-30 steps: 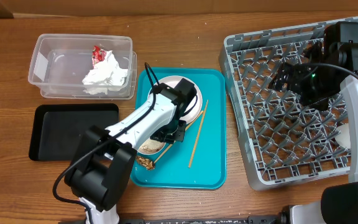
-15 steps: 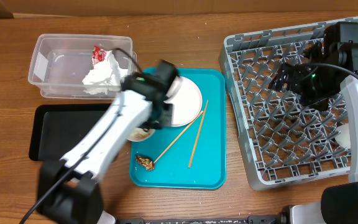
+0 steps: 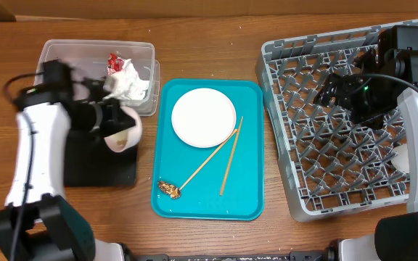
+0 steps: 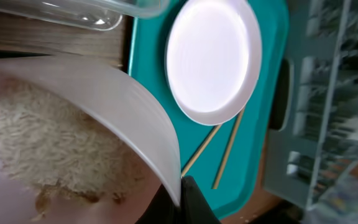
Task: Sort waste into correct bins and load items into the dishwasher
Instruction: 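Tip the crumbs out onto the black tray with left gripper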
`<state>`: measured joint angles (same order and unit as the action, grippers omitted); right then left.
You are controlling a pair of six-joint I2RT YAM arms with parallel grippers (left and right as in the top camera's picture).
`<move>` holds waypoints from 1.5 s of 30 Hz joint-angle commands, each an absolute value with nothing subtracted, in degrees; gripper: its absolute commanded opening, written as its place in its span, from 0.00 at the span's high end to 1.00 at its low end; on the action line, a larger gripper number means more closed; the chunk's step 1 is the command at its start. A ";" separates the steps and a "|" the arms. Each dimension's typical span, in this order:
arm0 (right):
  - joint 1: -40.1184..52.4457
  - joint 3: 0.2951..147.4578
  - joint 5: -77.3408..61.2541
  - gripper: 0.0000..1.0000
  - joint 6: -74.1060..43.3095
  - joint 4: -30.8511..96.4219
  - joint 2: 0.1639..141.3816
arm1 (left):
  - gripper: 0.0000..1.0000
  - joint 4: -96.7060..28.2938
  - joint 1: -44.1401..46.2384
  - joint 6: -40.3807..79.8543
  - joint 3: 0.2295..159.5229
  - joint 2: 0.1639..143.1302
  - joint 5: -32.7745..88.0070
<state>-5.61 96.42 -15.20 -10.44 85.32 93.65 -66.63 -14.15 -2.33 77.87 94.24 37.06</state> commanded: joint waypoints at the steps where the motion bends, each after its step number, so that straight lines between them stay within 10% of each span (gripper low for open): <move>1: -5.74 96.73 -15.44 0.00 -10.00 85.21 93.65 | 0.96 -66.76 -22.35 -14.11 74.11 97.27 55.99; 19: -5.74 96.71 -15.42 0.00 -10.00 85.27 93.65 | 0.96 -71.75 -34.89 -18.02 71.18 117.10 77.84; 45: -5.74 96.71 -13.96 0.00 -10.00 85.43 93.65 | 0.96 -89.10 -37.10 -42.46 75.35 117.60 77.71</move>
